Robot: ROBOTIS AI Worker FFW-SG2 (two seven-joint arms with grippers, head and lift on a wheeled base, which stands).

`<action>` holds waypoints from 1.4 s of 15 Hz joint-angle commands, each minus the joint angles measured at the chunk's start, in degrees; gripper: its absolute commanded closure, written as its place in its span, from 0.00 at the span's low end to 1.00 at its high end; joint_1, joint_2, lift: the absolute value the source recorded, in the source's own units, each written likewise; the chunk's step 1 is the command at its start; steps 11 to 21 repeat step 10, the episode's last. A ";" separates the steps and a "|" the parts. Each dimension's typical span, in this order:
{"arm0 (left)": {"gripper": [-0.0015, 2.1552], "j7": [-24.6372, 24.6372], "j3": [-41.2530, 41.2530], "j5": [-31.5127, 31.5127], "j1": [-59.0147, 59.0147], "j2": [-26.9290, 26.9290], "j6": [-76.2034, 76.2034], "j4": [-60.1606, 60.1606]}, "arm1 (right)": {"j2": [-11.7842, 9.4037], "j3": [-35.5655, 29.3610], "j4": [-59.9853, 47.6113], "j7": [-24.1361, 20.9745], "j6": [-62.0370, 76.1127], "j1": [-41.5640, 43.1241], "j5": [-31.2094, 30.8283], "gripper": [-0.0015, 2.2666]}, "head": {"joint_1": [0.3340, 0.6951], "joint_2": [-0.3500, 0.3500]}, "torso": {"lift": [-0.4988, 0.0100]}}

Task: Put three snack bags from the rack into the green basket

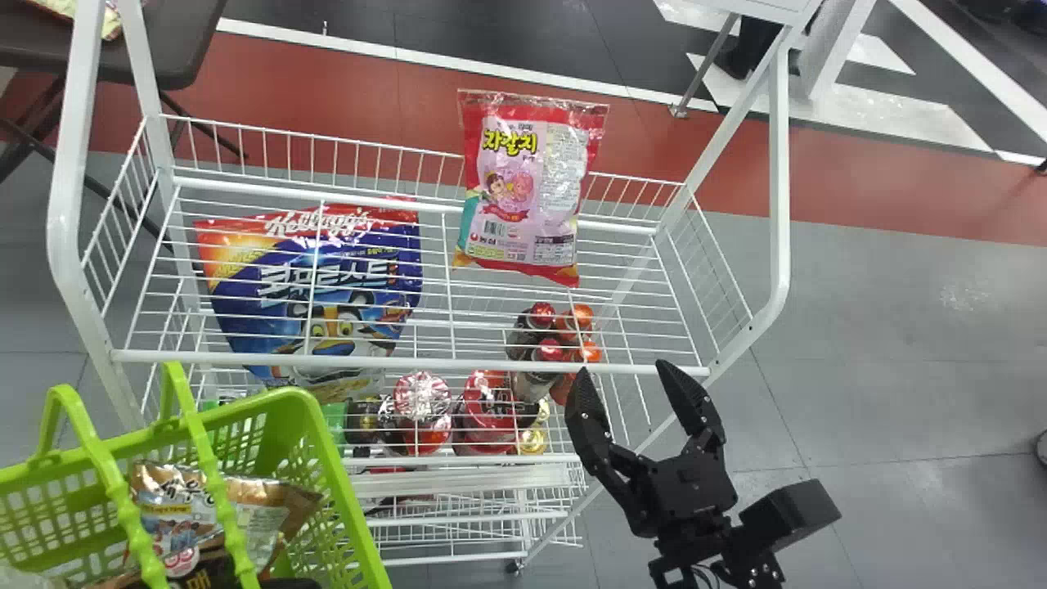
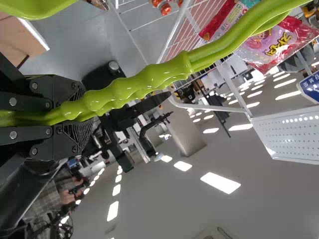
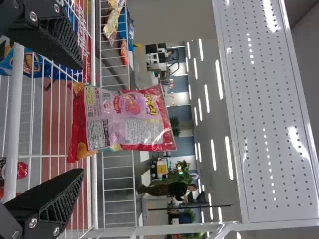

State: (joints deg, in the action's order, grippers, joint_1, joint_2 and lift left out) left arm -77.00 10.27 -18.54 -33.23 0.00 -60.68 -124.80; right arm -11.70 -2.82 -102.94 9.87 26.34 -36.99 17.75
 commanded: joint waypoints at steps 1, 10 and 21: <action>1.00 0.10 -0.43 -0.01 0.01 -0.15 -0.45 -0.18 | 0.01 0.01 -0.16 -0.02 -0.28 -0.37 -0.09 0.03 | 1.00 0.00 | 0.98; 1.00 0.89 -0.86 0.34 0.80 -0.15 -4.15 -0.27 | -0.61 0.45 -0.42 -0.73 -2.04 -0.72 0.00 0.04 | 1.00 0.00 | 0.98; 1.00 0.89 -0.86 0.34 0.80 -0.15 -4.15 -0.27 | -0.61 0.45 -0.42 -0.73 -2.04 -0.72 0.00 0.04 | 1.00 0.00 | 0.98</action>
